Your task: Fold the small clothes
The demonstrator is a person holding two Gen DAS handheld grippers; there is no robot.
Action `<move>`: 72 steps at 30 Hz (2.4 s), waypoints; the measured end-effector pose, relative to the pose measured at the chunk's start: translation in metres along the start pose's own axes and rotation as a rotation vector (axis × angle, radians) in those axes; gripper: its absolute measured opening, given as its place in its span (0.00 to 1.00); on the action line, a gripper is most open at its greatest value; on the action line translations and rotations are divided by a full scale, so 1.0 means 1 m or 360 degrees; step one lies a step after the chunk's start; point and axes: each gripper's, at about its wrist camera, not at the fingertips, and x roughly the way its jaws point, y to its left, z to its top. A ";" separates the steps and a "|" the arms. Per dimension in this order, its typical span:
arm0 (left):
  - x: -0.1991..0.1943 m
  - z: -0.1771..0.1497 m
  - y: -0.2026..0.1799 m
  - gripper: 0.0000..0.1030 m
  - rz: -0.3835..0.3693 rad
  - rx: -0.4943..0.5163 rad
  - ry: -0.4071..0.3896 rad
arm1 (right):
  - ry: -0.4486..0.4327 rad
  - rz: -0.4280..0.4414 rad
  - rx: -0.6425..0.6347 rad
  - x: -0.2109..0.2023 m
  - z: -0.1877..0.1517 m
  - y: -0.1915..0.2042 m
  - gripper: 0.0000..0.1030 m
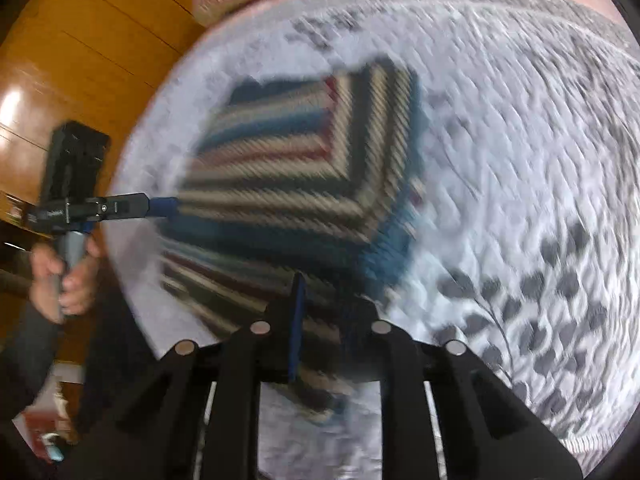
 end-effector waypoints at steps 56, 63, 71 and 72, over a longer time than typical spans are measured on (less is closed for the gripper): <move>-0.201 -0.264 -0.256 0.90 0.1024 0.0409 -0.0747 | -0.0725 -0.0998 -0.0111 -0.245 -0.194 0.257 0.97; -0.192 -0.263 -0.255 0.90 0.1026 0.0400 -0.0708 | -0.0738 -0.0993 -0.0082 -0.248 -0.198 0.259 0.97; -0.190 -0.261 -0.253 0.90 0.1032 0.0392 -0.0714 | -0.0716 -0.0988 -0.0061 -0.242 -0.193 0.258 0.97; -0.190 -0.261 -0.253 0.90 0.1032 0.0392 -0.0712 | -0.0722 -0.0992 -0.0058 -0.241 -0.193 0.258 0.97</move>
